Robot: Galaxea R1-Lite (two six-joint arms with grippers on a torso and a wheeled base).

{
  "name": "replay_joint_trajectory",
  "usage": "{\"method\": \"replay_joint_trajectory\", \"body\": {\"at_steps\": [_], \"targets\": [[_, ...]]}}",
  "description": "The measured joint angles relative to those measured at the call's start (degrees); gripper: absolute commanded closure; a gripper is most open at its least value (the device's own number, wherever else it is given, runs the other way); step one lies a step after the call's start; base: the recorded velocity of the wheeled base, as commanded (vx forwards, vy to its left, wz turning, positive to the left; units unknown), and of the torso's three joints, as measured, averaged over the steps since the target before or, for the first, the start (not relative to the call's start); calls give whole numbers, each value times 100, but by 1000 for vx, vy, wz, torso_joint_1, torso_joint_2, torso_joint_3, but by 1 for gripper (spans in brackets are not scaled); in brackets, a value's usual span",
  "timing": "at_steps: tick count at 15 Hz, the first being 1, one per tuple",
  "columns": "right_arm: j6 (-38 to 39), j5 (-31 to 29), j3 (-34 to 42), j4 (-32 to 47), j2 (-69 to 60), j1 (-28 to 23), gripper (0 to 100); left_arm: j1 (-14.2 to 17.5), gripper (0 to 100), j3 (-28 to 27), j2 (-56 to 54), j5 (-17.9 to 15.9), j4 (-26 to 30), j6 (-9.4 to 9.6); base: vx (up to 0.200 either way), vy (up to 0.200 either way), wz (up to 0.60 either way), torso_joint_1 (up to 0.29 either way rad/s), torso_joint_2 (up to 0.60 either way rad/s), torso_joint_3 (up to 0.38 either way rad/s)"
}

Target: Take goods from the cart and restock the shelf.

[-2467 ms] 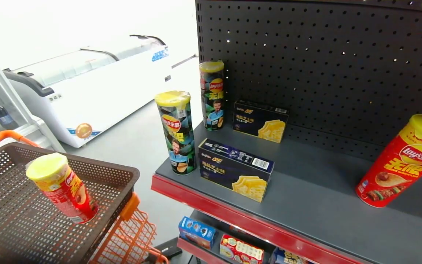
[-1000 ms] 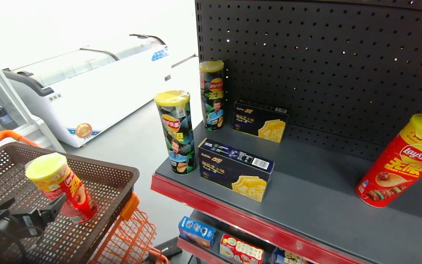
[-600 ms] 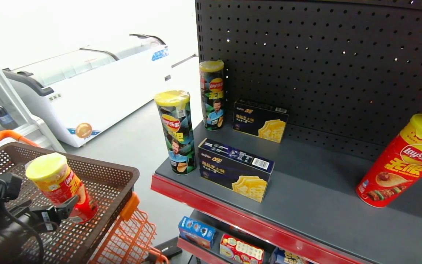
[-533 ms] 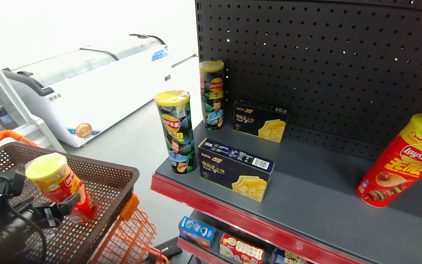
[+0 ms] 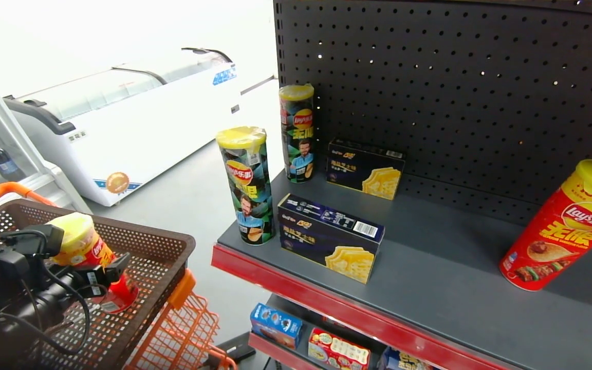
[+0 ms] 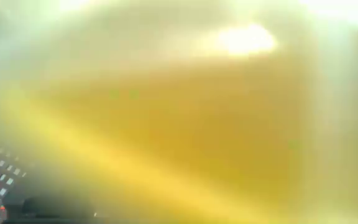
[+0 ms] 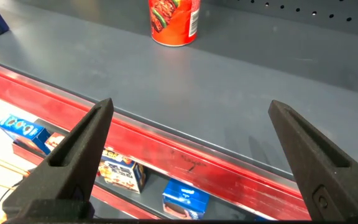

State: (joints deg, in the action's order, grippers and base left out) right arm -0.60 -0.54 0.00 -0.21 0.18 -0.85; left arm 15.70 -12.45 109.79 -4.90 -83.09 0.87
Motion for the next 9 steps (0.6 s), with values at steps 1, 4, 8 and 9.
{"method": "replay_joint_trajectory", "body": {"at_steps": [1, 4, 8, 9], "targets": [[0, 0, 0, 0, 0, 0, 0, -18, 100, -43, 33, -2, 11, 6, 0, 0, 0, 0, 0, 0], [2, 0, 0, 0, 0, -2, 0, -35, 100, -83, 68, -5, 77, 33, 0, 0, 0, 0, 0, 0], [0, 2, 0, 2, 0, -2, 0, -30, 100, -128, 62, -5, 66, 39, 0, 0, 0, 0, 0, 0], [0, 0, 0, 0, 0, -2, 0, -30, 100, -138, 49, -5, 68, 46, 0, 0, 0, 0, 0, 0]]}}
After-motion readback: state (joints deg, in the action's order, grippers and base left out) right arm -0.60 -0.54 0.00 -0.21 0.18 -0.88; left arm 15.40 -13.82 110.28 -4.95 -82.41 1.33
